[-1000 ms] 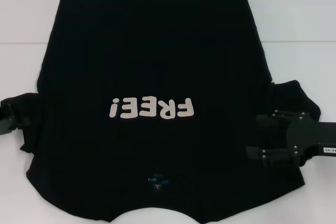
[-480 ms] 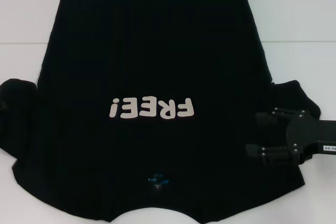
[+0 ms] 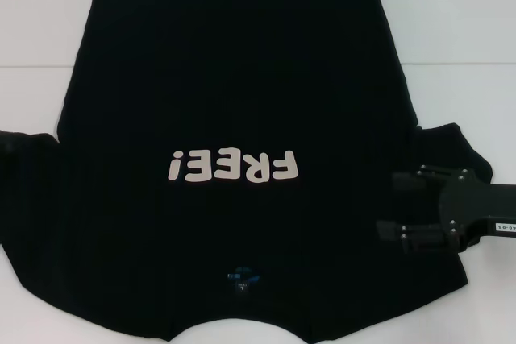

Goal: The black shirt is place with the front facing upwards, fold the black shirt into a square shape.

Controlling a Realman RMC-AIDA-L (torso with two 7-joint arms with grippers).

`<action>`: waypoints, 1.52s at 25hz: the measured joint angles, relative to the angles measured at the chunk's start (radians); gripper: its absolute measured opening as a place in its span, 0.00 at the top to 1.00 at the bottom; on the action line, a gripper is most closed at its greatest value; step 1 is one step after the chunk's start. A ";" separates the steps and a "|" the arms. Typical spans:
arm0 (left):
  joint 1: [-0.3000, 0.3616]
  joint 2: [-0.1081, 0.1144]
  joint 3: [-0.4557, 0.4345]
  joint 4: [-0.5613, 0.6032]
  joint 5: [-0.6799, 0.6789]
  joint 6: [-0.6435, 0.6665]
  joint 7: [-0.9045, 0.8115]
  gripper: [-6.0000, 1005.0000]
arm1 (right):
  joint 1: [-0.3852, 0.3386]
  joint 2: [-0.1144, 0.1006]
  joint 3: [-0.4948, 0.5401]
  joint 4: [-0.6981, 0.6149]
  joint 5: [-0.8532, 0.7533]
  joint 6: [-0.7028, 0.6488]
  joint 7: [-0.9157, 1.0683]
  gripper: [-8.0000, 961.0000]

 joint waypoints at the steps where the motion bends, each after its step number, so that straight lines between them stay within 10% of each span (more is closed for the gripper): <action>1: -0.004 0.000 0.000 0.001 -0.001 0.005 -0.001 0.97 | 0.000 0.000 0.000 0.000 0.000 0.000 0.000 0.04; 20: -0.089 -0.123 0.057 -0.001 -0.069 0.038 0.033 0.96 | 0.000 0.000 -0.001 0.003 0.000 -0.004 0.011 0.04; 32: 0.049 -0.112 0.052 -0.081 -0.516 0.357 0.689 0.53 | 0.003 -0.007 0.100 0.002 0.001 0.010 0.115 0.04; 38: 0.118 -0.159 0.061 -0.077 -0.565 0.456 1.105 0.32 | 0.012 -0.078 0.186 -0.036 -0.007 0.027 0.512 0.04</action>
